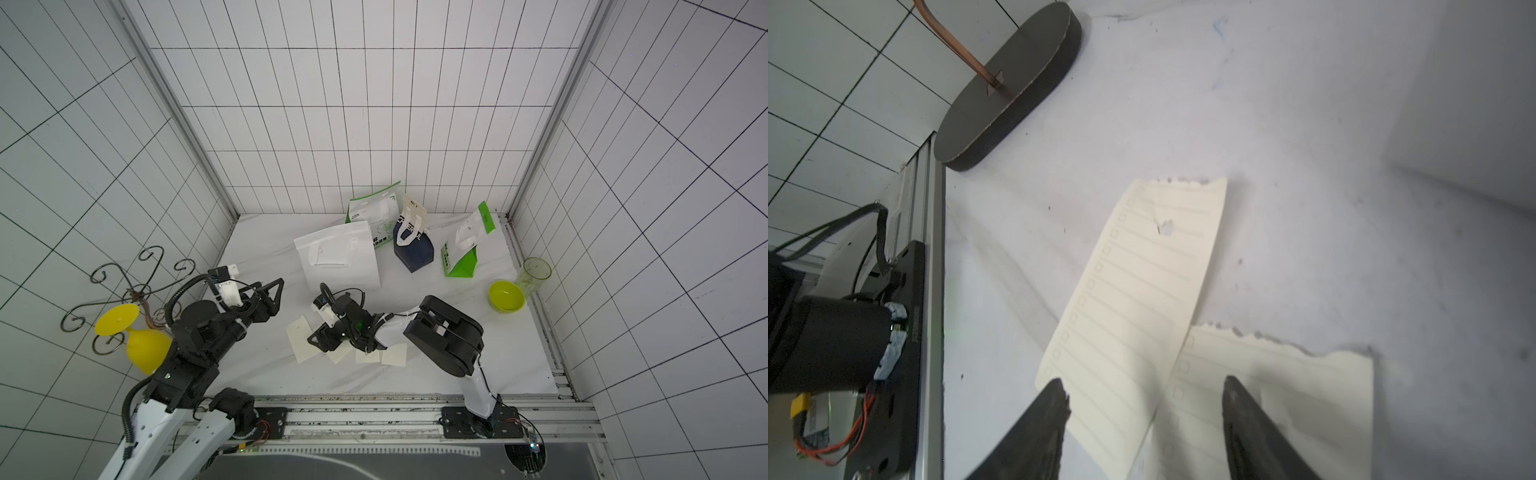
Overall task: Staple the receipts to the bags
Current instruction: Pick up the receipt from the center of the board.
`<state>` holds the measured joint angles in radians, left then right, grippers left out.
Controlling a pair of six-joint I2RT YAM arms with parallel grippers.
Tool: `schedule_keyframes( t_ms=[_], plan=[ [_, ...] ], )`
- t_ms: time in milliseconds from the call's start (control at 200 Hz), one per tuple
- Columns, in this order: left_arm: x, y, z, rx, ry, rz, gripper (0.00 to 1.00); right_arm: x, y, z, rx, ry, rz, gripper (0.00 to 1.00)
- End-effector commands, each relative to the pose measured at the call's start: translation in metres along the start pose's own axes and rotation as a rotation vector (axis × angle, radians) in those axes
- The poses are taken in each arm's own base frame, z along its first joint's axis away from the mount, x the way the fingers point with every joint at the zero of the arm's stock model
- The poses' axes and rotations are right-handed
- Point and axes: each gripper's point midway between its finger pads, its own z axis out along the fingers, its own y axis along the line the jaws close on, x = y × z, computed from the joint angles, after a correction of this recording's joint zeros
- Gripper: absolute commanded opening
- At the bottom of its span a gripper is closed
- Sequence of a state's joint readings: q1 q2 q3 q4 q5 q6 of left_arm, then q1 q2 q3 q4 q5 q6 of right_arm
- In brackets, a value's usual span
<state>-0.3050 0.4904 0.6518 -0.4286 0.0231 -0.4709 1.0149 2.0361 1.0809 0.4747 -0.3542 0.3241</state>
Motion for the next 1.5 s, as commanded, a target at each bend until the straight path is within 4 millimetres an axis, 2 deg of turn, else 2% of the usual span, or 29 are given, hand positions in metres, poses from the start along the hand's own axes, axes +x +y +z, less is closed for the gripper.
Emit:
schedule_keyframes(
  t_ms=[0, 130, 365, 565, 765, 895, 945, 1014, 1139, 1229, 1324, 1494],
  plan=[
    [-0.005, -0.007, -0.005, 0.017, -0.003, 0.012, 0.80, -0.040, -0.004, 0.011, 0.068, -0.071, -0.046, 0.58],
    [-0.009, -0.010, -0.008, 0.023, -0.014, 0.030, 0.80, -0.046, -0.012, 0.014, 0.117, -0.090, -0.065, 0.58],
    [-0.012, -0.012, -0.011, 0.021, -0.020, 0.053, 0.80, -0.047, -0.019, 0.043, 0.116, -0.041, -0.083, 0.53],
    [-0.012, -0.012, -0.012, 0.021, -0.021, 0.061, 0.80, -0.038, -0.003, 0.056, 0.067, -0.008, -0.118, 0.47],
    [-0.012, -0.012, -0.011, 0.022, -0.023, 0.064, 0.80, -0.027, -0.004, 0.061, 0.074, 0.012, -0.128, 0.26],
    [-0.011, -0.013, -0.011, 0.023, -0.021, 0.062, 0.80, -0.034, 0.007, 0.059, 0.041, -0.019, -0.150, 0.08],
    [-0.012, -0.013, -0.011, 0.025, -0.022, 0.064, 0.80, -0.042, 0.013, 0.053, 0.032, -0.048, -0.169, 0.00],
    [-0.014, -0.014, -0.010, 0.022, -0.024, 0.069, 0.80, -0.054, 0.023, 0.040, 0.014, -0.106, -0.193, 0.00],
    [-0.020, -0.015, -0.009, 0.020, -0.035, 0.077, 0.80, -0.075, 0.040, 0.004, -0.015, -0.219, -0.221, 0.00],
    [-0.027, -0.018, -0.008, 0.022, -0.056, 0.080, 0.80, -0.081, 0.049, -0.023, -0.025, -0.271, -0.240, 0.00],
    [-0.039, -0.027, -0.004, 0.049, -0.084, 0.078, 0.80, -0.082, 0.047, -0.052, -0.035, -0.311, -0.237, 0.00],
    [-0.067, -0.050, 0.015, 0.153, -0.106, 0.084, 0.80, -0.085, 0.023, -0.103, -0.001, -0.381, -0.225, 0.00]
  ],
)
